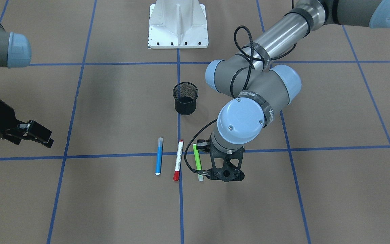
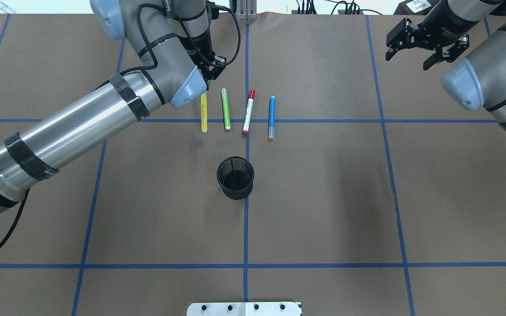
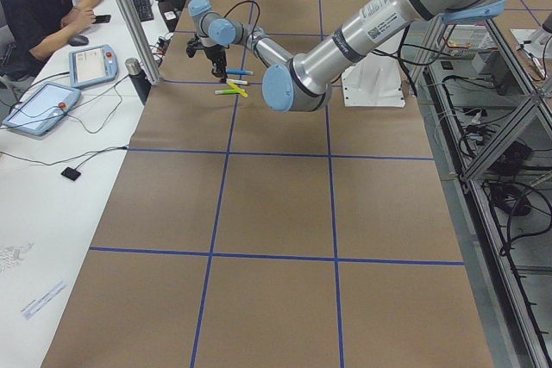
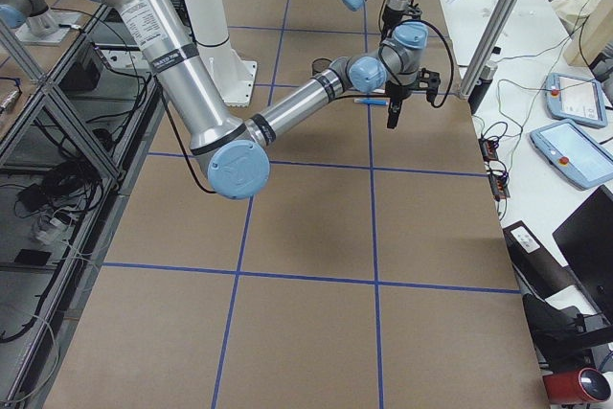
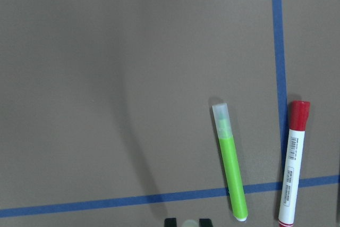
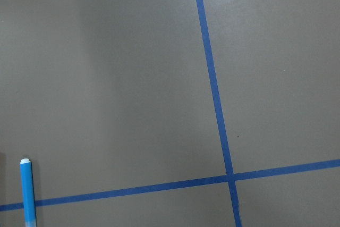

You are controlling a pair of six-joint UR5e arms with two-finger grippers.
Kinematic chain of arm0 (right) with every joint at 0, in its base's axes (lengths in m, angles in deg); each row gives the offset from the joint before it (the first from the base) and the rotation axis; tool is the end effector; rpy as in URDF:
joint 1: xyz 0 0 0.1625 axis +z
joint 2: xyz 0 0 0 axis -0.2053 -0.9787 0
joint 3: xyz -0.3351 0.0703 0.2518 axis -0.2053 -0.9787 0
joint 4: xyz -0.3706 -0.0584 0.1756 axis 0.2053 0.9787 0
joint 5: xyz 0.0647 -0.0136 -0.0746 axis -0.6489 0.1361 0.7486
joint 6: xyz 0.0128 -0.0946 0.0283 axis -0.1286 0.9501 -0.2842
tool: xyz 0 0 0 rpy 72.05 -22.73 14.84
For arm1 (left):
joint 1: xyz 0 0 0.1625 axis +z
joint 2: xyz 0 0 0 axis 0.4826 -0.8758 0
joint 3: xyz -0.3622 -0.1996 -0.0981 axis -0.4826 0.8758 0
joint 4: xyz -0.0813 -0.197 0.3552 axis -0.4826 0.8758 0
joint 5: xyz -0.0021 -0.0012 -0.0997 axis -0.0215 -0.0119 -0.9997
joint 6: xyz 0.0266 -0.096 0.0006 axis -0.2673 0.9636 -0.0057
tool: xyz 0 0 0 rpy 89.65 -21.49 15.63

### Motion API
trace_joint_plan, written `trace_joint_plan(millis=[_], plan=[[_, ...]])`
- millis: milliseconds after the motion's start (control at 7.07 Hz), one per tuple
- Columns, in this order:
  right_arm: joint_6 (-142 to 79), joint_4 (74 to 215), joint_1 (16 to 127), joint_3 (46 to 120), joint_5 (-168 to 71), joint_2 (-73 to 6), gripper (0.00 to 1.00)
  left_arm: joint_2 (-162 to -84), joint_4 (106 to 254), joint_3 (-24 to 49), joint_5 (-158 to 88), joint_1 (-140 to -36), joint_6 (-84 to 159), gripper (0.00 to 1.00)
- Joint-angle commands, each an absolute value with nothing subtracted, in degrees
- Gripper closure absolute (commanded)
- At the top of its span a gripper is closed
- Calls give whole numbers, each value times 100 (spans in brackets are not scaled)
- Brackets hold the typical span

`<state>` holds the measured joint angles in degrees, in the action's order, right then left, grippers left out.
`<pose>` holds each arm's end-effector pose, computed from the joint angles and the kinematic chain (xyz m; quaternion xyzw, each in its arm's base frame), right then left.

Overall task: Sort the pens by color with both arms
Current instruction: 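Lay the yellow highlighter beside the green highlighter and open the left gripper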

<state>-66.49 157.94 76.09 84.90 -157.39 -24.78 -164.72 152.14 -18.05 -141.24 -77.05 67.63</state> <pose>-0.2252 -0.6200 0.3242 -0.0030 -0.4370 0.0984 0.8941 0.5014 -0.6690 0.1785 -0.0354 0.3972 0.0609 0.9150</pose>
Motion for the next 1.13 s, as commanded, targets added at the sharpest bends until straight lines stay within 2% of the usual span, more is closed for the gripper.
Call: trace_joint_plan(millis=[0,283,424,566,990], plan=[[-6649,15795,7610,8500,-15731,-2475,1,-16496,15218,-1902,-14124,-7623,6812,87],[-6649,15795,7610,8535,-15731,-2484,1,-16496,15227,-1911,-14115,-7597,6812,87],[-6657,15795,7610,8553,-15731,-2484,1,-16496,15279,-1920,-14115,-7588,6795,82],[-6657,15795,7618,8571,-15731,-2501,1,-16488,15523,-2085,-14115,-7588,6803,71],[-6657,15795,7619,8571,-15731,-2528,1,-16488,15605,-2087,-14115,-7649,6803,71]])
